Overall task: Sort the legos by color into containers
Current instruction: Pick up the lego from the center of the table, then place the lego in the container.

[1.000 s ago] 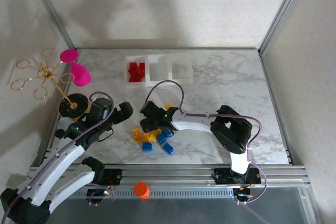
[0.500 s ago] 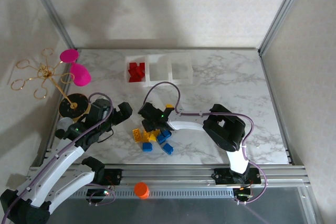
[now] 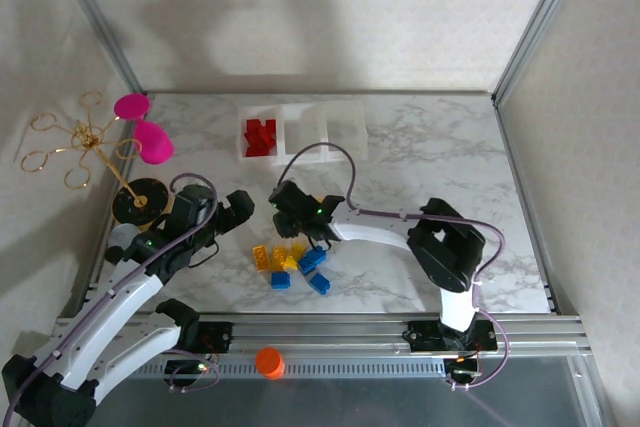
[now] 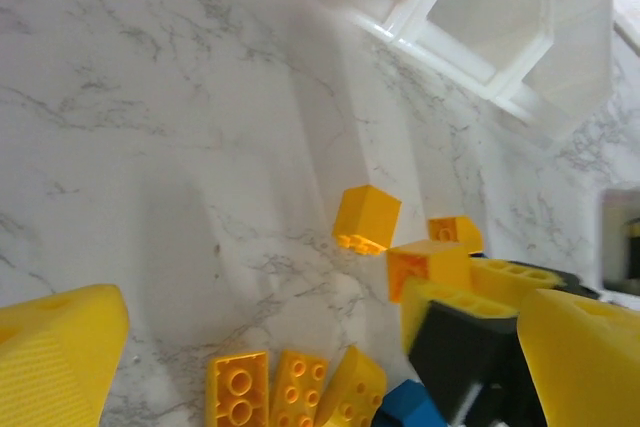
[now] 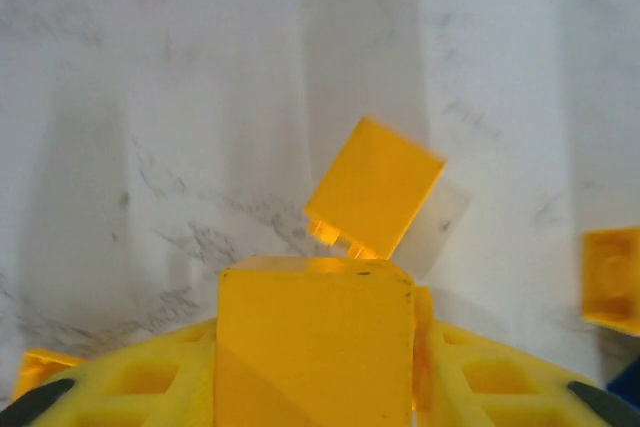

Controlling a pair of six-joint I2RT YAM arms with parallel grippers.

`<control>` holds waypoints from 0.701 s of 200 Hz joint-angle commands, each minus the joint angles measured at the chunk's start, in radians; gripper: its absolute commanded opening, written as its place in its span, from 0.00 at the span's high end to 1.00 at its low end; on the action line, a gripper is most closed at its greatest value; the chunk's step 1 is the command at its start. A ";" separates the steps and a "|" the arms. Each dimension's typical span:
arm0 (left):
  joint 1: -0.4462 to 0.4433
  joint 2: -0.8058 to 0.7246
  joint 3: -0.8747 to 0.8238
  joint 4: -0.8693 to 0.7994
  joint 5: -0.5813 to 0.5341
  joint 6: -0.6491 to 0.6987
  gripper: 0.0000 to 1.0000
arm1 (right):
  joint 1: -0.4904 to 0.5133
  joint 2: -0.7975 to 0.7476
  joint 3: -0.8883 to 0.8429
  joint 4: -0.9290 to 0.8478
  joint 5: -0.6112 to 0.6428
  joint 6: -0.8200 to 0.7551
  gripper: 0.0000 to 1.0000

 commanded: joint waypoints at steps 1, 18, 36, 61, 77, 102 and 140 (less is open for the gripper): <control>-0.007 0.022 0.037 0.080 0.002 -0.002 0.00 | -0.061 -0.022 0.017 0.015 0.010 -0.007 0.62; -0.006 0.049 0.040 0.127 0.006 -0.001 0.00 | -0.105 0.001 0.054 0.035 0.019 -0.032 0.63; -0.007 0.083 0.042 0.179 -0.010 0.006 0.00 | -0.146 0.035 0.110 0.073 0.030 -0.079 0.63; -0.004 0.141 0.042 0.249 -0.028 0.018 0.00 | -0.200 0.130 0.231 0.083 0.067 -0.130 0.63; -0.004 0.179 0.038 0.306 -0.016 0.026 0.00 | -0.236 0.195 0.307 0.089 0.067 -0.150 0.63; -0.001 0.237 0.038 0.375 -0.017 0.048 0.00 | -0.276 0.302 0.433 0.081 0.094 -0.185 0.63; 0.004 0.278 0.026 0.445 -0.018 0.058 0.00 | -0.308 0.435 0.603 0.041 0.130 -0.240 0.61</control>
